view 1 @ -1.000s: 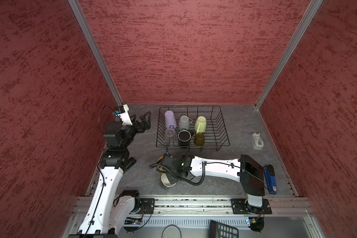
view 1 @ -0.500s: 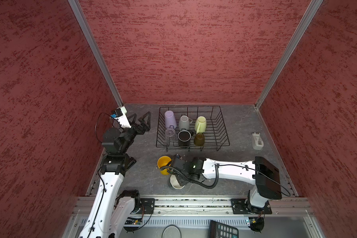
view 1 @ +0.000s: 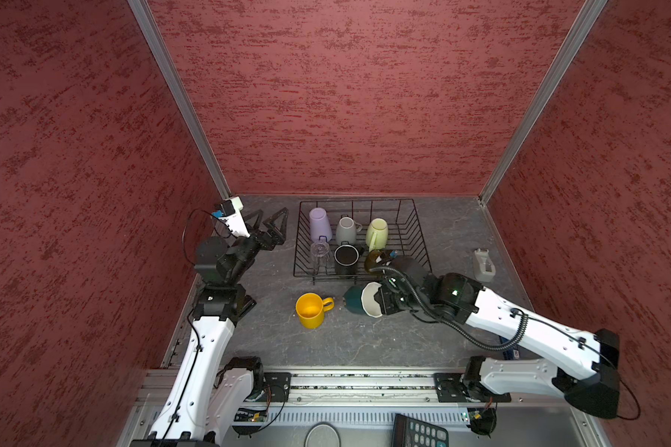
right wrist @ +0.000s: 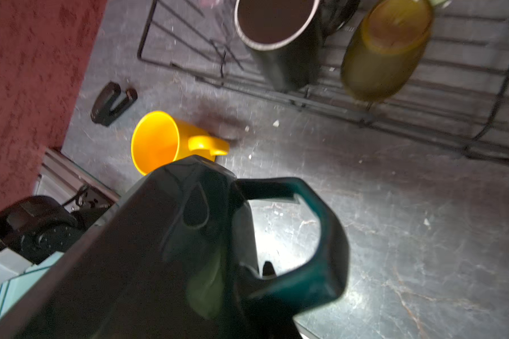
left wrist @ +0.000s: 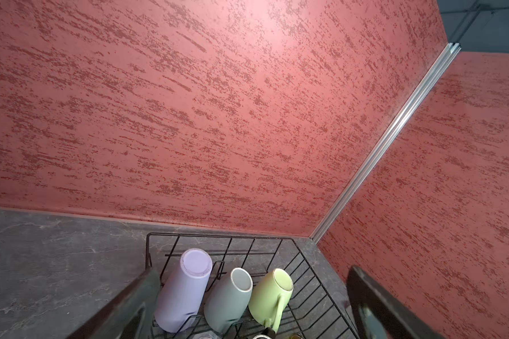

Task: Load cups into a dish rack
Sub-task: Pick up the cup from the bottom-center of the table.

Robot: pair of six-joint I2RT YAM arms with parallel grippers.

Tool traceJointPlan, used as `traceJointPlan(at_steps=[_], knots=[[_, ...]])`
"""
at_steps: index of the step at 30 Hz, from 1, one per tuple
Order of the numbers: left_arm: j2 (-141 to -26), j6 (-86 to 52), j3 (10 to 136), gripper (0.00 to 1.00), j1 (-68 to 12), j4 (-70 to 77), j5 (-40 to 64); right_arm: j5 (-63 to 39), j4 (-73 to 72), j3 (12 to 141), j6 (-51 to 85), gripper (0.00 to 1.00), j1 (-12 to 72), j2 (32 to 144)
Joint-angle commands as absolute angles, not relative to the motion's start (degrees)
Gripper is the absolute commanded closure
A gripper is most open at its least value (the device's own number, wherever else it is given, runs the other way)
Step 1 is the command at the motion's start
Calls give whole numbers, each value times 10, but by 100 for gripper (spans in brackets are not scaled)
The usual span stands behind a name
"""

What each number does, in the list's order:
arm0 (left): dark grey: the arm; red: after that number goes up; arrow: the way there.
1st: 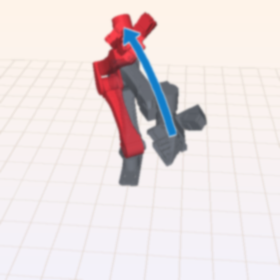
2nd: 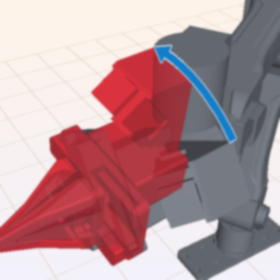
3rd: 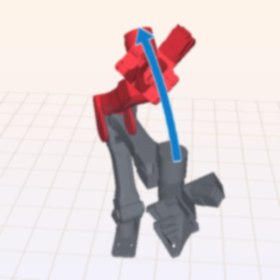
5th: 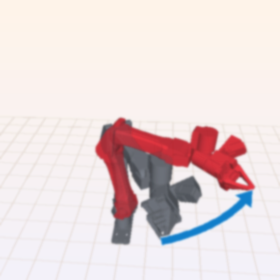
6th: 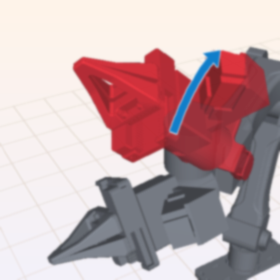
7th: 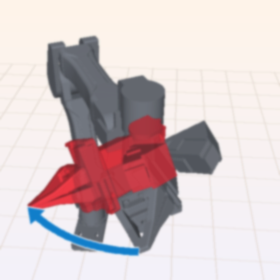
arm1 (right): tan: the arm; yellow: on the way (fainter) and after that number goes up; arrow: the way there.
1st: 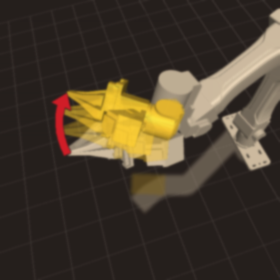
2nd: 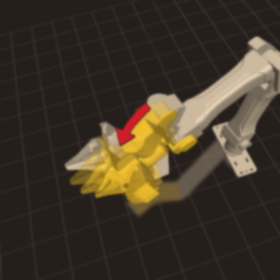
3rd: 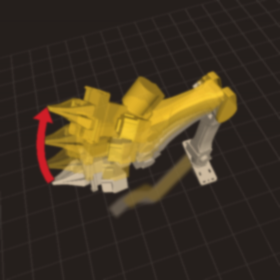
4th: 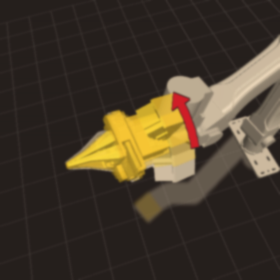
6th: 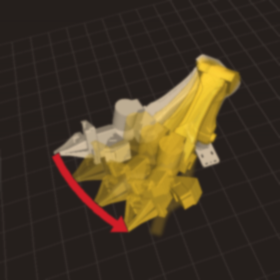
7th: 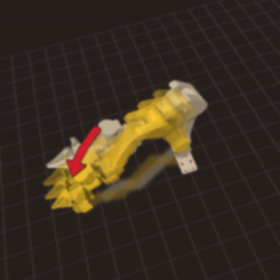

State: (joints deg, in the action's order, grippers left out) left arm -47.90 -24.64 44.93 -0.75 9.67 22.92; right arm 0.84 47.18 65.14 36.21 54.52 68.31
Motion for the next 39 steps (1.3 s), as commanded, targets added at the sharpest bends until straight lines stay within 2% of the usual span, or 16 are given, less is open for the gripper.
traceJointPlan(at_steps=[1,7,16,22,31,39], knots=[[-490,-226,448,0,-23,133,248,-27,394,680,320,100,497,666],[-532,-209,474,0,-57,135,275,-113,287,680,270,100,370,678],[-622,-263,535,0,-73,140,421,-227,164,648,257,100,233,707],[-688,-260,565,0,-144,159,432,-317,46,601,277,100,165,702],[-818,-308,644,0,-217,221,524,-421,-85,554,303,100,117,690],[-854,-306,674,0,-244,229,552,-452,-147,535,313,100,116,675]])
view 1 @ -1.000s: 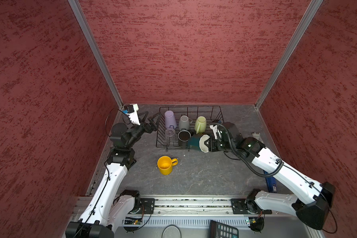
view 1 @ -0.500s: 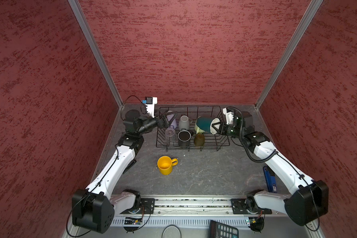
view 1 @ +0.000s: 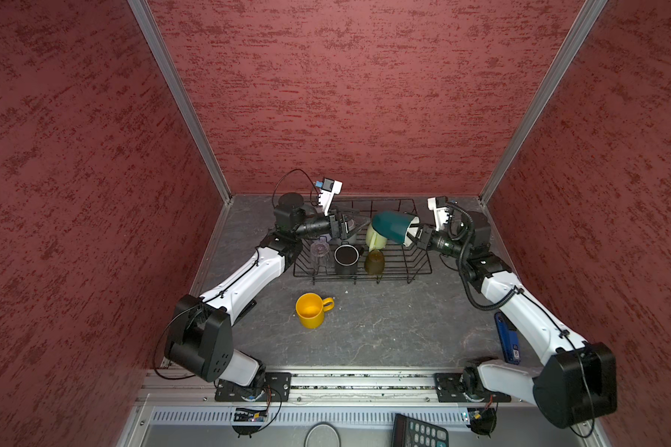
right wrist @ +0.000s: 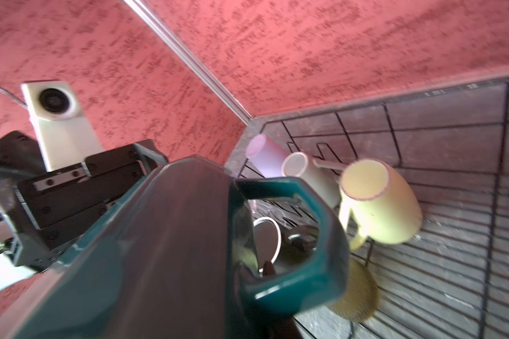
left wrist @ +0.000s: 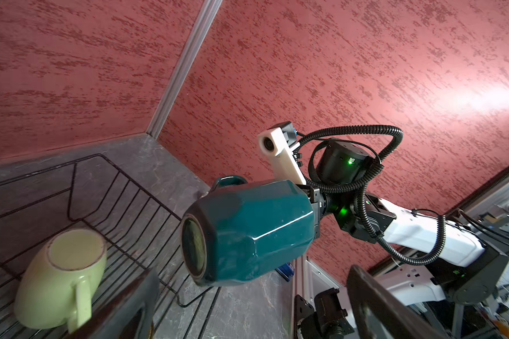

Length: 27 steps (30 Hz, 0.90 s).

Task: Load cups into a dish rack
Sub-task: Pick up the cup from the bottom-center of the table.

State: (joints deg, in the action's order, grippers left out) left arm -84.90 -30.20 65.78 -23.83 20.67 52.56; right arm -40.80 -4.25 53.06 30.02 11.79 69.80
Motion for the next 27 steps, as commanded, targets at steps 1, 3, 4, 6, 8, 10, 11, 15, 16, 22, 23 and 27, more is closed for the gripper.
traceJointPlan(at_steps=[1,3,4,6,8,10,11,15,16,22,23,27], knots=[[-857,-307,675,0,-245,231,559,-457,-154,533,316,100,115,676],[-862,-310,680,0,-248,235,576,-468,-170,529,321,100,115,676],[-862,-310,681,0,-250,234,580,-478,-181,527,325,100,116,677],[-866,-308,682,0,-253,233,583,-498,-204,524,336,100,115,678],[-869,-308,684,0,-256,235,589,-520,-232,519,351,100,116,679],[-873,-309,688,0,-259,236,598,-539,-257,515,366,100,115,681],[-875,-309,689,0,-261,237,600,-545,-265,513,372,100,115,683],[-885,-307,697,0,-271,240,616,-556,-275,512,382,100,116,688],[-887,-306,699,0,-274,239,619,-558,-283,511,386,100,115,688],[-895,-306,708,0,-286,242,638,-578,-296,509,391,100,116,695],[-895,-305,710,0,-287,242,640,-579,-294,509,389,100,117,696],[-898,-306,716,0,-293,242,648,-572,-276,508,369,100,117,695]])
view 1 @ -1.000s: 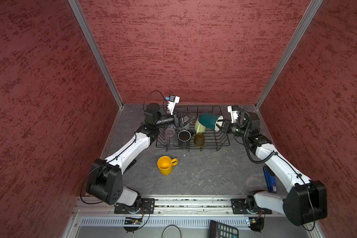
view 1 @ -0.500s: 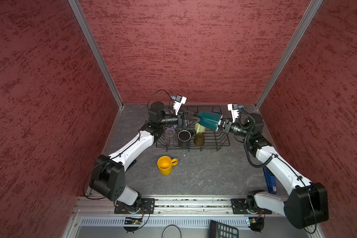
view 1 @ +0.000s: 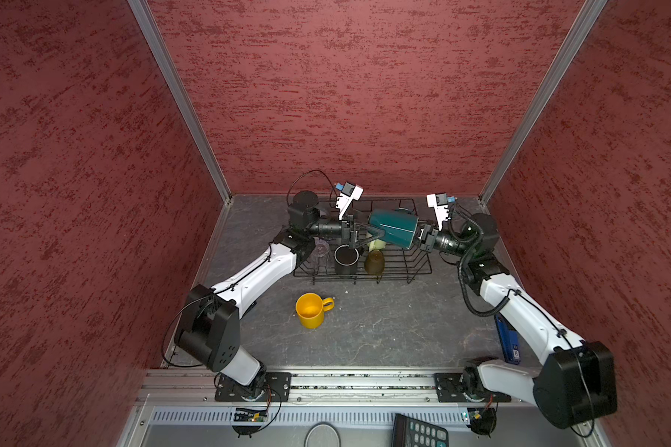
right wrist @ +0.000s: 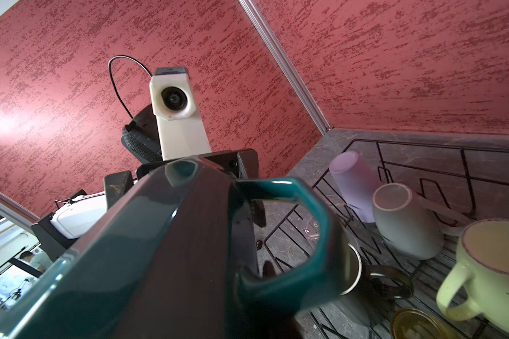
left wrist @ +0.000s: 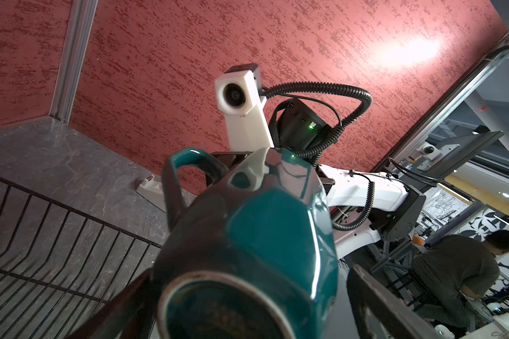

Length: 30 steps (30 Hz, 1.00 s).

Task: Load cups into a dish rack
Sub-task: Pick up the cup from the bottom-center of the table.

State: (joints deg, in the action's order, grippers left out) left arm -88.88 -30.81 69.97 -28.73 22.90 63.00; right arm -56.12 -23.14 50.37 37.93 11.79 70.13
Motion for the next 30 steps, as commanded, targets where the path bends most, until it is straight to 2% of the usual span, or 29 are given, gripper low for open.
traceJointPlan(at_steps=[1,16,30], knots=[[-898,-306,717,0,-294,242,652,-568,-267,509,360,100,117,694],[-913,-317,734,1,-305,192,737,-489,-191,503,158,100,129,656],[-912,-314,734,1,-316,189,777,-490,-308,461,114,100,140,648]])
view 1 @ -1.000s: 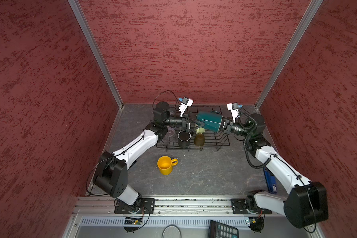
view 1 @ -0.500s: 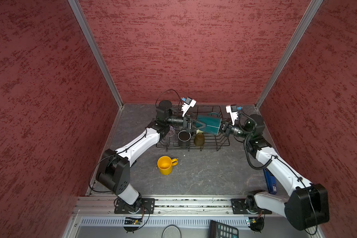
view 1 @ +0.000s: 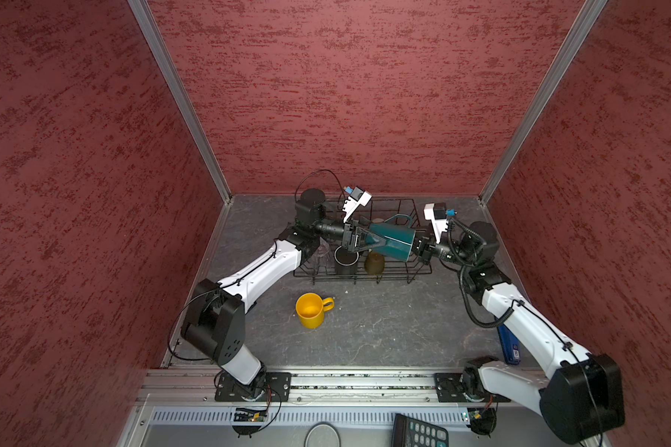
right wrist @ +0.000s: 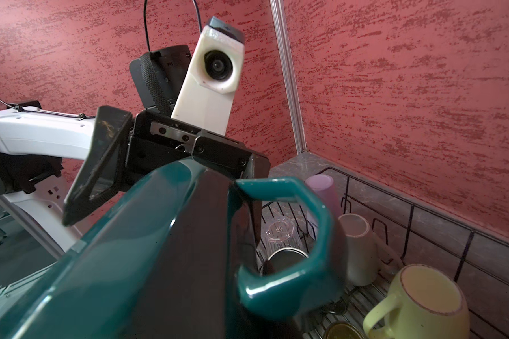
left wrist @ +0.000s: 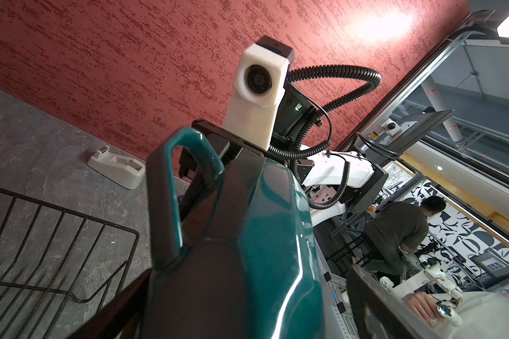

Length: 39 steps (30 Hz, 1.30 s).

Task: Load cups into a dish rack
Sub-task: Pick up the cup from the bottom-center of the table.

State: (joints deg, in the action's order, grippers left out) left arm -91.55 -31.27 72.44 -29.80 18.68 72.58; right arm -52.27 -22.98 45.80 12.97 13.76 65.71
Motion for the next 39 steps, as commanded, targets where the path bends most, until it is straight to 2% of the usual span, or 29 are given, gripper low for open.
traceJointPlan(at_steps=[1,8,26,35,39], knots=[[-913,-313,732,1,-318,190,779,-488,-316,458,113,100,140,648],[-919,-313,729,1,-324,185,791,-468,-370,430,91,100,153,636],[-925,-307,733,6,-334,189,798,-478,-403,424,83,100,166,650],[-929,-322,734,12,-334,215,787,-482,-384,420,72,100,176,650],[-932,-330,737,18,-335,226,788,-478,-384,418,71,100,177,650]])
